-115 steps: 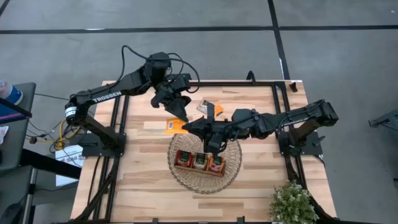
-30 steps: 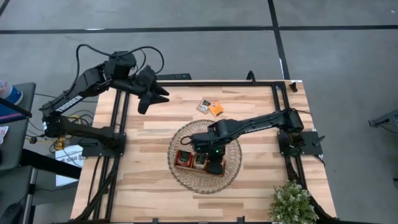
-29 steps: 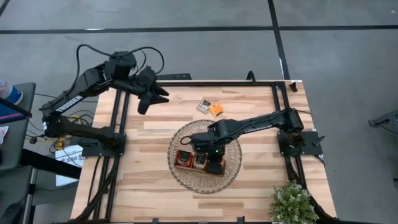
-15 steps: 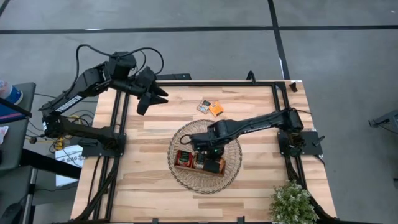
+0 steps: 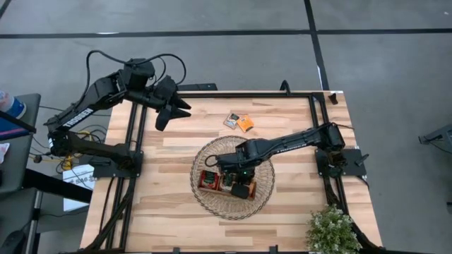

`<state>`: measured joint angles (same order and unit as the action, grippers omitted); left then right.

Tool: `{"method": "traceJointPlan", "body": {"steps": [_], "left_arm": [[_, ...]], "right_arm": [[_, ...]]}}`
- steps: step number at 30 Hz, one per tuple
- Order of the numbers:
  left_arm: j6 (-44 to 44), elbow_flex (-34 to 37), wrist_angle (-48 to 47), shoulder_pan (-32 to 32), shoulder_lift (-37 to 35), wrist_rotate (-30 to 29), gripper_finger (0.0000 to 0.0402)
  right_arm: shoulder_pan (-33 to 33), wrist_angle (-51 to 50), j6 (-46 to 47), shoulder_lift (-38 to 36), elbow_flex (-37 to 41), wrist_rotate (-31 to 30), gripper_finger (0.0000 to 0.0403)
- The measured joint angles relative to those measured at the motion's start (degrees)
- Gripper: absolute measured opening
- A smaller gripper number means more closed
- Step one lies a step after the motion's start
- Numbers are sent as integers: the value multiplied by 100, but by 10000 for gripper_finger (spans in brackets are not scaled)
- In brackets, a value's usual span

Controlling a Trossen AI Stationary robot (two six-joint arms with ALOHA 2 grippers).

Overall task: Pick & Place Tea
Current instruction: Put the orange tea bag into the right section of the wooden organizer

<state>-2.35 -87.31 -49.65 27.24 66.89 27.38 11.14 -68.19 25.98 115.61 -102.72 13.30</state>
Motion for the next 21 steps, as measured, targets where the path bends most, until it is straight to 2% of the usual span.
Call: {"method": "traceJointPlan", "body": {"steps": [21], "left_arm": [[0,0,0,-2,2,4,147]], "right_arm": [[-3,397,162,-2,387,24,0]]}}
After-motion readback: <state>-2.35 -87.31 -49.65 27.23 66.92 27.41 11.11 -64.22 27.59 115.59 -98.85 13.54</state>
